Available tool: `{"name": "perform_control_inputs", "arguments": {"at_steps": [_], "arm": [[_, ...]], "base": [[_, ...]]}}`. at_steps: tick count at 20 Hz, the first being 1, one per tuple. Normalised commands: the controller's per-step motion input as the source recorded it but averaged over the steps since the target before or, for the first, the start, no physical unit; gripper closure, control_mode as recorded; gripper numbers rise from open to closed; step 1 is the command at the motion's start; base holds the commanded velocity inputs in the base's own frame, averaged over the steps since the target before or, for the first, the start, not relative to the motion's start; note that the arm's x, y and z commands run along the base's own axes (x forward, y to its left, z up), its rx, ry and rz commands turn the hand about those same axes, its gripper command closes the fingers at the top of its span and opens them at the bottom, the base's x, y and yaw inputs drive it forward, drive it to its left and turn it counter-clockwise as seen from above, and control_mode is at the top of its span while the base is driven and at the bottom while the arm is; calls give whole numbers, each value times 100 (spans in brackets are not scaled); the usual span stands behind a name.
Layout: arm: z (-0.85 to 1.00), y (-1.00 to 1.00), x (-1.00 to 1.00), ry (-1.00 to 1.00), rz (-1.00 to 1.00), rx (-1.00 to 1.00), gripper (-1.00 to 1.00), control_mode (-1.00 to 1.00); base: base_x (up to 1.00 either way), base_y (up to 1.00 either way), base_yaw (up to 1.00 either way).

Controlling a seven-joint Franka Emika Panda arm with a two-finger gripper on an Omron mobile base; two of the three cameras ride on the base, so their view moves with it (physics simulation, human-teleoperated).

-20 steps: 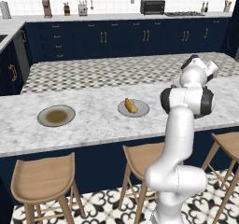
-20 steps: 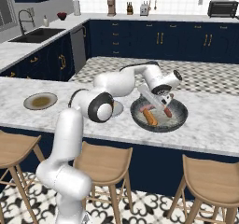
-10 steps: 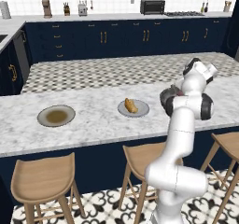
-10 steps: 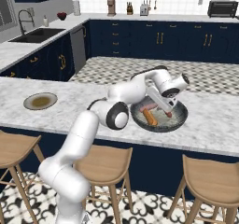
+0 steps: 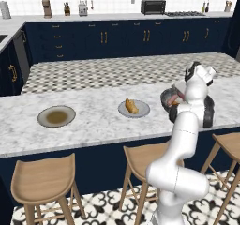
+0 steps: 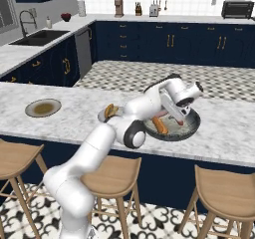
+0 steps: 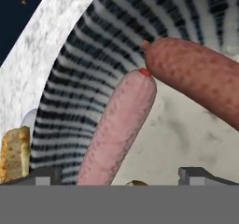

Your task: Place one bun and one sausage from the bowl on each plate.

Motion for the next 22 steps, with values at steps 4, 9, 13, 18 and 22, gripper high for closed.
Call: {"name": "perform_control_inputs", "arguments": {"at_steps": [4,9,13,18,22], "arm": [[-18,7,8,-4,0,0,-100,-100],[-21,26,14,0,0,1,-100,-100],[-12,26,-4,-1,-4,0,-100,-100],[-15,28,-35,-1,-10,0,-100,-100],[-21,26,-52,0,-9,0,-100,-100]], "base": [[0,0,0],[0,0,0],[0,0,0],[0,0,0],[0,0,0]]}}
